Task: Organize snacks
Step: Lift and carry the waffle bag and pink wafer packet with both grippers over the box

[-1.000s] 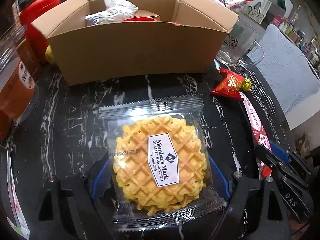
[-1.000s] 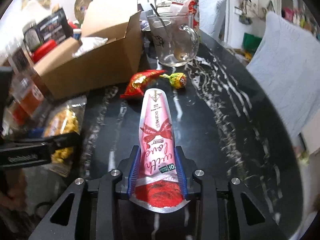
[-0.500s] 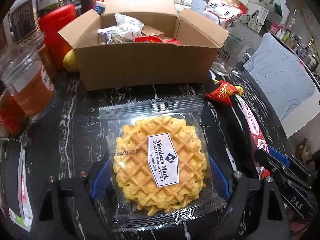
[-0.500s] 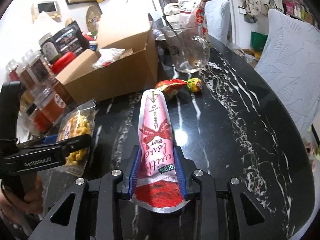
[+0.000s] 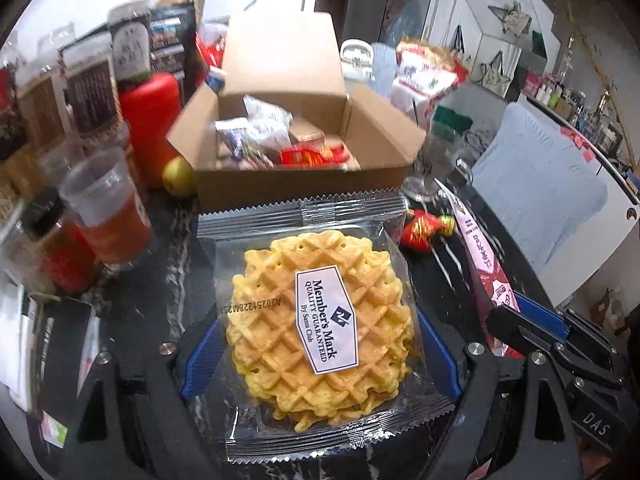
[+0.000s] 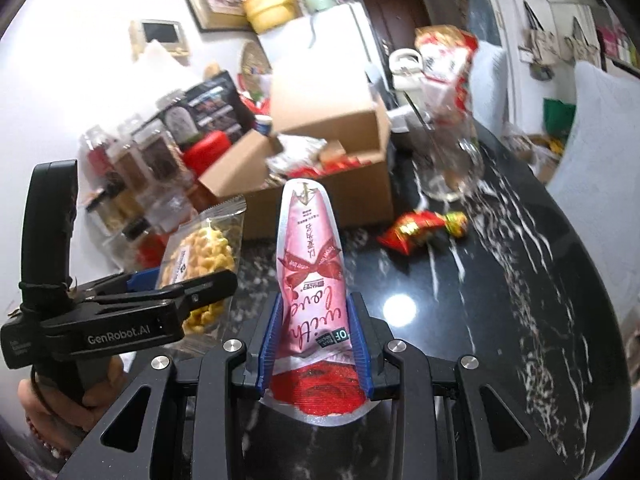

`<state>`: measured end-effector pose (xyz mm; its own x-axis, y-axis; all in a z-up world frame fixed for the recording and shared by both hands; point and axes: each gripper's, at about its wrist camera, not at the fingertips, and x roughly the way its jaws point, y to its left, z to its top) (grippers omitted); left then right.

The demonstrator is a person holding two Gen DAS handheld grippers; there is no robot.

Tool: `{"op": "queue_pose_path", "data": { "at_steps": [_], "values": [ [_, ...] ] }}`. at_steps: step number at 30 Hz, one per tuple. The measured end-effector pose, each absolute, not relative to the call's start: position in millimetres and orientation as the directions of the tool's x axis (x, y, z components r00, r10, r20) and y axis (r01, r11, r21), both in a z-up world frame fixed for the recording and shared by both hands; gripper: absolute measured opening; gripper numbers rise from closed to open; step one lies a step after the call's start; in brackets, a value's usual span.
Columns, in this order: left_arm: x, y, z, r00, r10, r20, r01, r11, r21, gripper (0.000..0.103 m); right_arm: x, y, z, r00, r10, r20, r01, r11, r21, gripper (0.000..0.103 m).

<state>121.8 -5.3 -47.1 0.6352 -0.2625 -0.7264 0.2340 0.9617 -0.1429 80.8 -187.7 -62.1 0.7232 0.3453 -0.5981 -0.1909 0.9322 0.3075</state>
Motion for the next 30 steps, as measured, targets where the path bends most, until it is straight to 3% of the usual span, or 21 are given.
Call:
{"op": "queue_pose_path", "data": {
  "at_steps": [19,30],
  "values": [
    [171.8,14.9,19.6,0.771,-0.256,-0.583,0.233,0.965,-0.116,0.086,143.7,-160.3,-2.3,0.750,0.441,-0.494,-0.319,0.894,0.314,0.032],
    [235.2,17.3,20.0,0.784,-0.241,-0.572,0.202,0.970,-0.133,0.086,206.0,-151.5,6.3,0.752,0.455,-0.478,-0.345,0.888,0.303,0.032]
  ]
}}
